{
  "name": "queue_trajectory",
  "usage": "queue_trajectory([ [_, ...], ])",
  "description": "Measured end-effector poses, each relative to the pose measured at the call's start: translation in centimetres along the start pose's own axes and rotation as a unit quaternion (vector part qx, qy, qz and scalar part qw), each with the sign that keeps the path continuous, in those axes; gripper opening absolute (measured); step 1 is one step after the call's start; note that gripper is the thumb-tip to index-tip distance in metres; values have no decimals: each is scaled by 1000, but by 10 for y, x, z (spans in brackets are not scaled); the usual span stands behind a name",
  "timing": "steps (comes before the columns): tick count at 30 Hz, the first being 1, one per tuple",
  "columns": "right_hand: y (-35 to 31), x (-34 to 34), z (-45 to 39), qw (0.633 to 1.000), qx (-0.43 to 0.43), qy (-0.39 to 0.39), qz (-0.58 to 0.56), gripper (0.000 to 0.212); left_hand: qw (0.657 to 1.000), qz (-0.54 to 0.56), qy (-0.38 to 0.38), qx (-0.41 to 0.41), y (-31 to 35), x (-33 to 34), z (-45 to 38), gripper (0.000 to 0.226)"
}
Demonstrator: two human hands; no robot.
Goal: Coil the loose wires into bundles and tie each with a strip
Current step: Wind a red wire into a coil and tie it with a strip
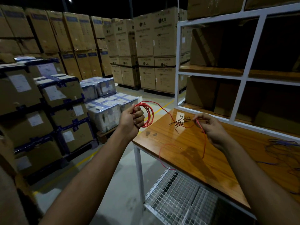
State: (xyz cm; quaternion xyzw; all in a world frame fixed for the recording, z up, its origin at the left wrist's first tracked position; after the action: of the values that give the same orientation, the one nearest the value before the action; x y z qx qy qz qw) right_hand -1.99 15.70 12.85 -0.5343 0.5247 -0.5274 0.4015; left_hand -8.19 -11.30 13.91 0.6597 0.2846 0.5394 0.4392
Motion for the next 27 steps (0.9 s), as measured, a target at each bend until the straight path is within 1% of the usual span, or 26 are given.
queue_trajectory([
  [3,7,-3,0,994,36,-44,93,27,1000,6,2,3,3,-3,0,40],
  [4,12,-4,1,992,61,-50,99,27,1000,7,1,3,4,-2,1,40],
  [6,22,-4,2,990,115,-43,66,29,1000,7,-4,4,6,1,1,39],
  [8,30,3,5,987,151,-47,40,27,1000,3,-12,6,5,6,2,39],
  [9,33,7,7,983,158,-63,66,23,1000,0,-15,7,5,8,2,39],
  [10,35,12,9,977,159,-81,117,17,1000,-3,-18,8,4,10,2,38],
  [11,38,19,13,968,159,-101,168,14,1000,-7,-20,10,3,12,2,38],
  [13,42,32,19,948,160,-125,243,19,1000,-14,-22,13,3,14,1,38],
  [15,38,50,26,926,130,-154,319,16,1000,-18,-20,15,3,15,1,38],
  [17,31,72,33,884,84,-202,414,12,1000,-21,-16,16,2,15,1,37],
  [18,28,80,37,861,66,-215,457,18,1000,-22,-15,16,1,15,1,37],
  [19,23,86,39,839,47,-209,500,33,1000,-21,-16,15,0,15,1,37],
  [21,12,90,35,795,-11,-153,586,66,1000,-17,-23,11,-2,18,0,36],
  [22,5,90,33,768,-35,-113,629,75,999,-17,-27,9,-3,19,0,36],
  [23,-2,91,31,743,-57,-73,663,79,999,-17,-33,5,-5,20,0,36],
  [24,-9,93,27,729,-75,-41,679,79,999,-18,-41,1,-8,22,1,35],
  [25,-13,95,24,735,-86,-19,672,79,999,-19,-50,-2,-10,24,1,35],
  [27,-12,98,14,781,-76,-6,620,77,998,-21,-66,-8,-14,28,3,35],
])
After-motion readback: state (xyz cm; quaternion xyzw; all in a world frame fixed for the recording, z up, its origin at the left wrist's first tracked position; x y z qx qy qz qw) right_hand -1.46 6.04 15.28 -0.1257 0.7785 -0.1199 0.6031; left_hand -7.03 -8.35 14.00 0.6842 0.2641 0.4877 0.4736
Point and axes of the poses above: each hand's wrist, its own z-axis away from the middle knuckle, its own x-axis out of the palm, y = z × x, the point moved 8 cm from there along -z, towards the middle knuckle, and after that the axes turned 13 degrees about -z, right-handed, at the moved point
